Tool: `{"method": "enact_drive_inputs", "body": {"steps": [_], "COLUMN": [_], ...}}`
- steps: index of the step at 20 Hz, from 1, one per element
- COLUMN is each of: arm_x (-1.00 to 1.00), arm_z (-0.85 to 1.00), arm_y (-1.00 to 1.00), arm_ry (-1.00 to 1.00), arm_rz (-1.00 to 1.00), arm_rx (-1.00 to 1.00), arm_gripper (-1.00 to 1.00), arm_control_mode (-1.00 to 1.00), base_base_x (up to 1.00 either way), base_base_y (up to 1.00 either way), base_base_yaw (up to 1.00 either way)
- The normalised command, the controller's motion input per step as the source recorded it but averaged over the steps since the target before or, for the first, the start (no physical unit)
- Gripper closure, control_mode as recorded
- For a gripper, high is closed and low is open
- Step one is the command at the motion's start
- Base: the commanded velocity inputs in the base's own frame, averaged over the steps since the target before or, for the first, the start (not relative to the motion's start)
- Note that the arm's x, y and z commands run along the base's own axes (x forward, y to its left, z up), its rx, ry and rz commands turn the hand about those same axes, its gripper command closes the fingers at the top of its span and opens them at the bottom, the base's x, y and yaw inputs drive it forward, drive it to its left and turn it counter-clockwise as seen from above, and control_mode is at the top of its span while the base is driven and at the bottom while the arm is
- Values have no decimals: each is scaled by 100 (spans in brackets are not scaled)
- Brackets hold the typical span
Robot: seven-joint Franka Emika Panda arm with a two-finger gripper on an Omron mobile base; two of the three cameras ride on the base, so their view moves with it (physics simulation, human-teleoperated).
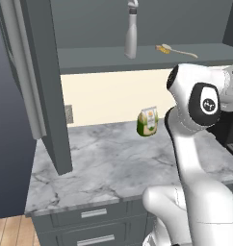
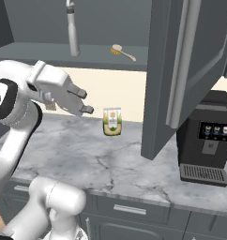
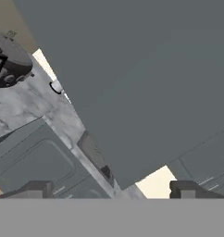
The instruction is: Pick the spray and dish brush from the cabinet and place them on the counter.
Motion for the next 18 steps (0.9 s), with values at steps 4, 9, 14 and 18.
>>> {"method": "enact_drive_inputs", "body": {"steps": [4,9,14,18], "arm_x": [25,24,26,25], "arm_z": [-29,-22,-27,-11], "arm_y": [41,28,38,23], "arm_ry": [14,6,9,13], "arm_rz": [20,17,16,10], "arm_rx": [16,36,36,41], "arm_gripper": [-100,-100,-100,-100], "arm_control_mode": [-100,-100,-100,-100], "base_base_x": [0,0,0,0], "base_base_y": [0,0,0,0], "base_base_yaw": [0,0,0,0]}}
